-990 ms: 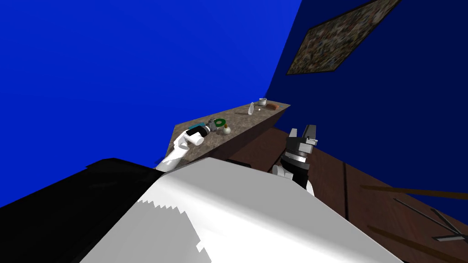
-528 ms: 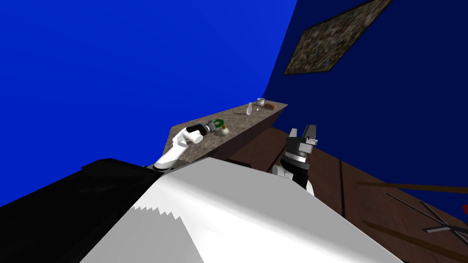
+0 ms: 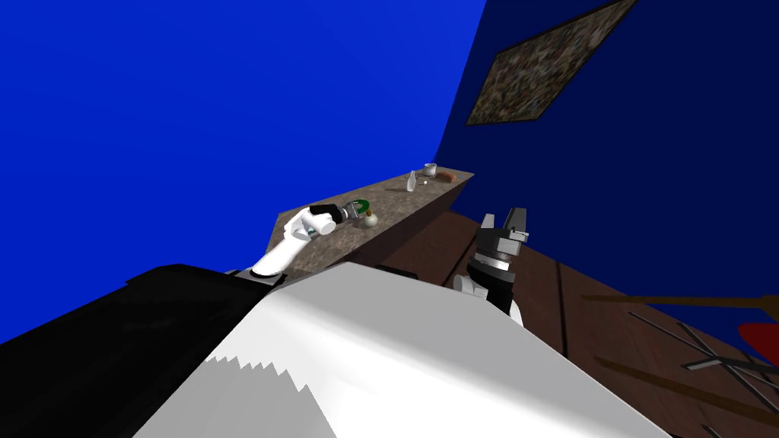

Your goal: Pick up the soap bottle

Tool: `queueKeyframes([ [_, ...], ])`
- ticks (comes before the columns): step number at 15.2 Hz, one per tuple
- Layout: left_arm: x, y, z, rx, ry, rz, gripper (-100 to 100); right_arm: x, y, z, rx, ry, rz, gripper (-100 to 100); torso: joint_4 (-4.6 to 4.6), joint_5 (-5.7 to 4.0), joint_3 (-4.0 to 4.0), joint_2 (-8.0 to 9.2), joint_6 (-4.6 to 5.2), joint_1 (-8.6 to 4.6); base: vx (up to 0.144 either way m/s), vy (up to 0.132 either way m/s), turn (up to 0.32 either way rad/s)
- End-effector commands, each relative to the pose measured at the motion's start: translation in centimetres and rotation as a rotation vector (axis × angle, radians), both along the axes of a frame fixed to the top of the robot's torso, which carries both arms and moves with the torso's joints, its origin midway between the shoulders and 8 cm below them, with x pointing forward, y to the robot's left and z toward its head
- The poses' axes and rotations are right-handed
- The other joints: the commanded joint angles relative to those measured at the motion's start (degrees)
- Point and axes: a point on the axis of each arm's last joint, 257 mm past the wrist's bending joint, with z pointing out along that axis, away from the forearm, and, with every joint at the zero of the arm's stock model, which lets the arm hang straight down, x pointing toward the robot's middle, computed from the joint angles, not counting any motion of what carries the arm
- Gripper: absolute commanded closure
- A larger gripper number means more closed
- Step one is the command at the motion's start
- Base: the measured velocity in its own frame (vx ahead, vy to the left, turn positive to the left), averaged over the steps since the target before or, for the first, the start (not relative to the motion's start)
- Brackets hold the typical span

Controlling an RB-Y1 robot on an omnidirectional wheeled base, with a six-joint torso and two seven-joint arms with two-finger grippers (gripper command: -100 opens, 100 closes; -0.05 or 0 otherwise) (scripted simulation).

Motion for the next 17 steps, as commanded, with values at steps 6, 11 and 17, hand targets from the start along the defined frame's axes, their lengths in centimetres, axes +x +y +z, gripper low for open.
queueKeyframes([
  [6, -1.0, 1.1, -1.5, -0.026, 0.124, 0.051, -100, 0.0, 0.0, 0.0, 0.000, 0.000, 0.000, 0, 0.00, 0.01, 0.00, 0.00, -0.03, 0.02, 0.032, -0.016, -0.046],
  [11, -2.1, 2.0, -2.2, -0.056, 0.229, 0.101, -100, 0.0, 0.0, 0.0, 0.000, 0.000, 0.000, 0, 0.00, 0.00, 0.01, 0.01, -0.01, 0.02, 0.032, -0.017, -0.065],
  [17, -3.5, 3.0, -2.8, -0.075, 0.336, 0.158, -100, 0.0, 0.0, 0.0, 0.000, 0.000, 0.000, 0, 0.00, 0.00, 0.01, 0.02, -0.02, 0.02, 0.031, -0.016, -0.054],
])
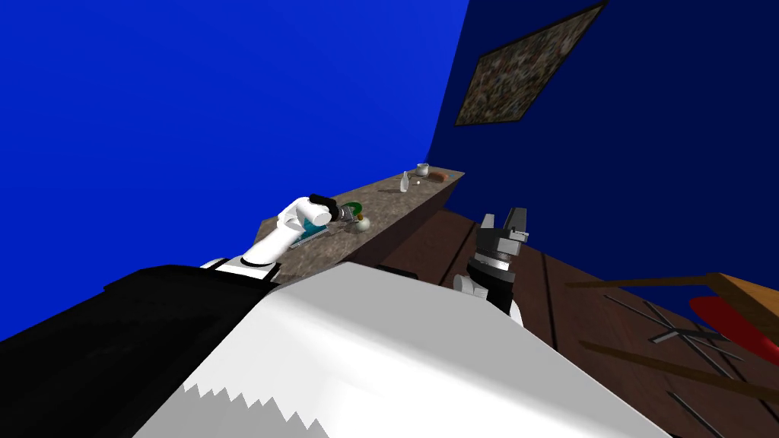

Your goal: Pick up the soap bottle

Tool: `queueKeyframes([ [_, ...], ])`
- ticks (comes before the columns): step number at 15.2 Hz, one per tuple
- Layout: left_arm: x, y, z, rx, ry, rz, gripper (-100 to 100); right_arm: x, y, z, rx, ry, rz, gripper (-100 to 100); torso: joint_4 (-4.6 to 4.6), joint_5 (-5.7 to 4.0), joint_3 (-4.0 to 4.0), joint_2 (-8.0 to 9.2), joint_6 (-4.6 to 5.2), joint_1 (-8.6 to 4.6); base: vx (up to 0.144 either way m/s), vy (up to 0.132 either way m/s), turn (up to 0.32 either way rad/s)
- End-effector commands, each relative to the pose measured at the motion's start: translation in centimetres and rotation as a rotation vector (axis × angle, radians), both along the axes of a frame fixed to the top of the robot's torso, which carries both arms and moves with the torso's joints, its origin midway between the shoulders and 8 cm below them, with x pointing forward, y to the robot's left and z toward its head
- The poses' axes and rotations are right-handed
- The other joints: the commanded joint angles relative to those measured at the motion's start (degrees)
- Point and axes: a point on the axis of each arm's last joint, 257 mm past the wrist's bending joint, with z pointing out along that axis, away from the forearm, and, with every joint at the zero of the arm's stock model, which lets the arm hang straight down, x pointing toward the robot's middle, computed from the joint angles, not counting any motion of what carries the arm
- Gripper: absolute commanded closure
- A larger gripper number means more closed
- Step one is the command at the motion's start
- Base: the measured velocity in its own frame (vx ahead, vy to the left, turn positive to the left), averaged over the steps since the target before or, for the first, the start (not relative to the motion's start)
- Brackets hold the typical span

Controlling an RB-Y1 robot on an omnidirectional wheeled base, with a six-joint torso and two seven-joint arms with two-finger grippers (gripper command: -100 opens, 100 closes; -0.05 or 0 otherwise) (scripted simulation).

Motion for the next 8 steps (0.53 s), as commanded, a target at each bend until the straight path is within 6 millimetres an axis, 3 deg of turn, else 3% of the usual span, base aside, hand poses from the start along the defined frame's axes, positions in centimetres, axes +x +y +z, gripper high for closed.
queueKeyframes([
  [1, -0.6, 0.3, -0.3, 0.002, 0.033, 0.016, -100, 0.0, 0.0, 0.0, 0.000, 0.000, 0.000, 0, 0.00, 0.00, 0.00, 0.00, 0.00, 0.00, 0.025, -0.010, -0.029],
  [8, -2.5, 1.5, -0.5, -0.018, 0.159, 0.092, -100, 0.0, 0.0, 0.0, 0.000, 0.000, 0.000, 0, 0.01, 0.00, 0.02, 0.03, -0.01, 0.00, 0.028, -0.014, -0.052],
])
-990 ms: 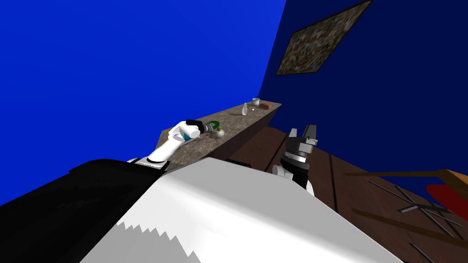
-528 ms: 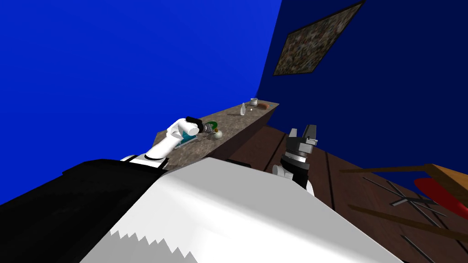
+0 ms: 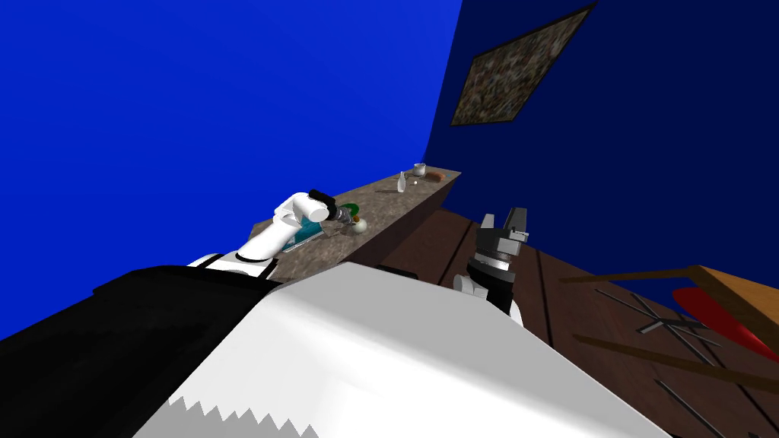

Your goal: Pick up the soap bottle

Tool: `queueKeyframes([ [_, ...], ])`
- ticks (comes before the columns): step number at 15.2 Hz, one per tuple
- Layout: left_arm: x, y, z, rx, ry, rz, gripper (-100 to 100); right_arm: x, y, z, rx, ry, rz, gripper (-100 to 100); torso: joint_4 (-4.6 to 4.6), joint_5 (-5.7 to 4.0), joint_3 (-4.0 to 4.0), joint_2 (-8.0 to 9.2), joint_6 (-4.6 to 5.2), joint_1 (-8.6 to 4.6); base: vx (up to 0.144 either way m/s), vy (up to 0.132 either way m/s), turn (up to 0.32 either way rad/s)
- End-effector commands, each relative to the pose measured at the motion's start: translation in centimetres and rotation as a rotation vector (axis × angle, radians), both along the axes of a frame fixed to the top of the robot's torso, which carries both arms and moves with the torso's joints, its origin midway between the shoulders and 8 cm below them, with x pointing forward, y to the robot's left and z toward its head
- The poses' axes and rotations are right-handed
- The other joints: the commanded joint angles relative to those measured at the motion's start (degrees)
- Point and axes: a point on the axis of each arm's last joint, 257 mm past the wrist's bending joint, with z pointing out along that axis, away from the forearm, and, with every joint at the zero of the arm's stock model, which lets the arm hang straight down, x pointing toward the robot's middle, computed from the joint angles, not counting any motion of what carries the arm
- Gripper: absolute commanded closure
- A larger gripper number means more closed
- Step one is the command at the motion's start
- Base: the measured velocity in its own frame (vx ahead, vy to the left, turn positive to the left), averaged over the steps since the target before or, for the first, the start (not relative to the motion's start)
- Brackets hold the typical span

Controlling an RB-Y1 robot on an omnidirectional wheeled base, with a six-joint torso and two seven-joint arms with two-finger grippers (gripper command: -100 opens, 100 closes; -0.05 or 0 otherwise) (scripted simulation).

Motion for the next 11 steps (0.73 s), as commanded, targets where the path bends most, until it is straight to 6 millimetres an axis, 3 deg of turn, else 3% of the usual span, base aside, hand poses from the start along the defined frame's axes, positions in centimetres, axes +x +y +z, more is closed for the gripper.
queueKeyframes([
  [1, -0.7, 0.4, -0.2, -0.001, 0.038, 0.022, -100, 0.0, 0.0, 0.0, 0.000, 0.000, 0.000, 0, 0.00, 0.00, 0.00, 0.00, 0.00, 0.00, 0.031, -0.015, -0.064],
  [11, -4.0, 1.9, 0.1, -0.007, 0.209, 0.134, -100, 0.0, 0.0, 0.0, 0.000, 0.000, 0.000, 0, 0.00, 0.00, 0.00, 0.01, -0.01, 0.00, 0.033, -0.014, -0.054],
])
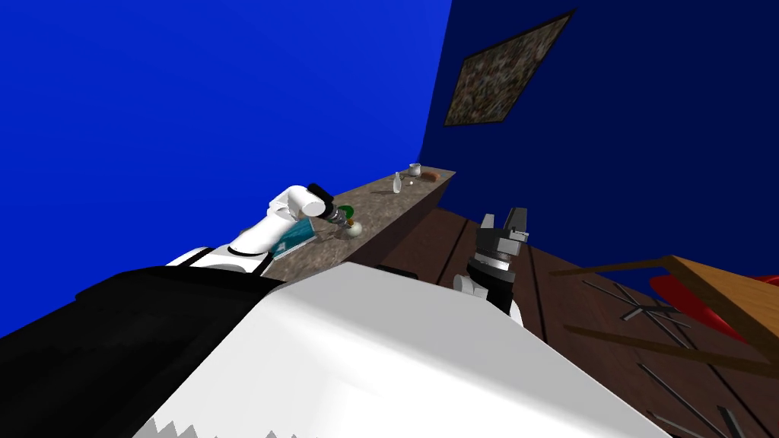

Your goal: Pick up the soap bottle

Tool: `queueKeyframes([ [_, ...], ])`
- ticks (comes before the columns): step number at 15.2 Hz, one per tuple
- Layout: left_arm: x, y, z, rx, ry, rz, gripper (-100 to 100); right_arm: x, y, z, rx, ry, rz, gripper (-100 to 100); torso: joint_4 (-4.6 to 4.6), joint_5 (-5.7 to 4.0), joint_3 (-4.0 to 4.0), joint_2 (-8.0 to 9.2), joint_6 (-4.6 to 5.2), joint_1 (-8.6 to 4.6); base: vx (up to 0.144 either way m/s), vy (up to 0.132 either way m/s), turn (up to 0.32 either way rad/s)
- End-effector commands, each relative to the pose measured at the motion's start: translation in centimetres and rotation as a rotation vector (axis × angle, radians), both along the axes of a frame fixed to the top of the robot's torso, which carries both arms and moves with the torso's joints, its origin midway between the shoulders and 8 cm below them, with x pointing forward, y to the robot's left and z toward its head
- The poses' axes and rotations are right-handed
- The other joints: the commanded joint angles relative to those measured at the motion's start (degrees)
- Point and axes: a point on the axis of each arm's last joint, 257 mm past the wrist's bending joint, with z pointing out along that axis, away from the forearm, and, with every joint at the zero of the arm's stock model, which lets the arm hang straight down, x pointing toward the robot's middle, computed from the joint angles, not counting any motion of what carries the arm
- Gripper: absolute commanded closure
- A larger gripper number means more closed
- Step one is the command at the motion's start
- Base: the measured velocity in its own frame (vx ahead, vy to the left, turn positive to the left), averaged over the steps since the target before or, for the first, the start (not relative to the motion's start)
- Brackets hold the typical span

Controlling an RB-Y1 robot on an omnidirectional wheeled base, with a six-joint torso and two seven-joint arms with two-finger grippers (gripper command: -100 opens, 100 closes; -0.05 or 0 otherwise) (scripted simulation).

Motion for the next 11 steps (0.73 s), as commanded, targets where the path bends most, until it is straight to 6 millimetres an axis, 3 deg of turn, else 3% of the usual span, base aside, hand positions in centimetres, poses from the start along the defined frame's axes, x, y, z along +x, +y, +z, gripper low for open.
queueKeyframes([
  [1, -0.5, 0.2, 0.0, 0.001, 0.025, 0.017, -100, 0.0, 0.0, 0.0, 0.000, 0.000, 0.000, 0, 0.00, 0.00, 0.00, 0.00, 0.00, 0.00, 0.024, -0.010, -0.040],
  [4, -0.7, 0.3, 0.1, 0.001, 0.034, 0.023, -100, 0.0, 0.0, 0.0, 0.000, 0.000, 0.000, 0, 0.00, 0.01, 0.01, 0.02, 0.00, 0.02, 0.018, -0.006, -0.030],
  [8, 0.0, 1.6, -2.0, -0.001, 0.036, 0.034, -100, 0.0, 0.0, 0.0, 0.000, 0.000, 0.000, 0, 0.02, 0.01, 0.07, 0.12, -0.01, 0.00, -0.005, -0.018, -0.029],
  [10, 0.0, 1.5, -1.8, -0.001, 0.037, 0.035, -100, 0.0, 0.0, 0.0, 0.000, 0.000, 0.000, 0, 0.03, 0.01, 0.08, 0.14, -0.01, -0.01, -0.006, -0.016, -0.015],
  [11, 0.1, 1.5, -1.9, -0.001, 0.036, 0.034, 100, 0.0, 0.0, 0.0, 0.000, 0.000, 0.000, 0, 0.03, 0.00, 0.08, 0.14, -0.02, 0.00, 0.000, 0.000, 0.000],
])
